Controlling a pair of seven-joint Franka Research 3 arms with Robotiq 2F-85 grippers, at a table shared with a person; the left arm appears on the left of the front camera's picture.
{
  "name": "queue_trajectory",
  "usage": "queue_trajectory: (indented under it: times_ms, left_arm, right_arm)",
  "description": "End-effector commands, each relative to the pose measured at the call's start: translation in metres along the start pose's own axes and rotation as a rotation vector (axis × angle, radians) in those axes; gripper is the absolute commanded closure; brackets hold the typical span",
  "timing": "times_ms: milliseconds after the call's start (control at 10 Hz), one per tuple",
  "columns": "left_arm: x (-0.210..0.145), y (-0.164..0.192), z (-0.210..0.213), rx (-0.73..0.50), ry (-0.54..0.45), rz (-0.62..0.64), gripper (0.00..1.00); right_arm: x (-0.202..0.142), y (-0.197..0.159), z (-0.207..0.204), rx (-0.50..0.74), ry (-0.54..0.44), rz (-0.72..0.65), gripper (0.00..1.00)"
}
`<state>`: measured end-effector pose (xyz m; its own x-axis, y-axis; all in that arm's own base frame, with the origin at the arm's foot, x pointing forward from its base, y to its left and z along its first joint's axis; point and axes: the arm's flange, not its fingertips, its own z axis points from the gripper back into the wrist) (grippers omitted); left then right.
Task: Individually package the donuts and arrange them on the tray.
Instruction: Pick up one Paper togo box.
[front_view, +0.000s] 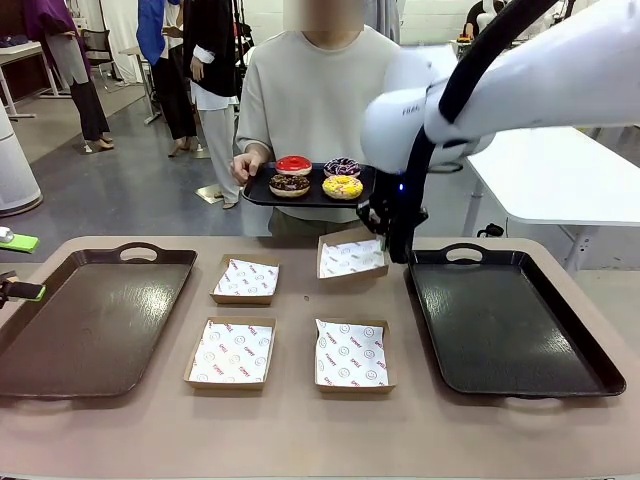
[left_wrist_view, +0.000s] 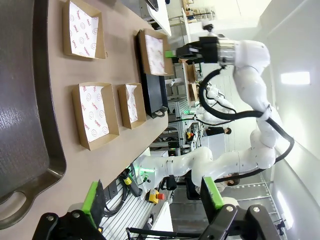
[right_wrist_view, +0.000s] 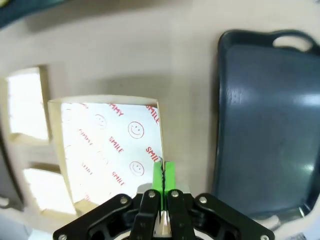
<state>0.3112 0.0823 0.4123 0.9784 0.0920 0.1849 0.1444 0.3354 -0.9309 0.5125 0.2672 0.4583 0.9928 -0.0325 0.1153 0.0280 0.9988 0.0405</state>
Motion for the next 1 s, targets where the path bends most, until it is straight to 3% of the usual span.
queue_trajectory:
  times_ms: [0, 300, 900]
  left_arm:
    - [0.000, -0.001, 0.001, -0.014, -0.005, -0.005, 0.00]
    - [0.000, -0.001, 0.001, -0.014, -0.005, -0.005, 0.00]
    - [0.000, -0.001, 0.001, -0.014, -0.005, -0.005, 0.00]
  right_arm:
    - [-0.003, 0.009, 0.025, -0.029, -0.030, -0.010, 1.00]
    - [0.000, 0.016, 0.060, -0.021, -0.053, -0.017, 1.00]
    - [-0.006, 0.016, 0.063, -0.001, -0.055, 0.014, 1.00]
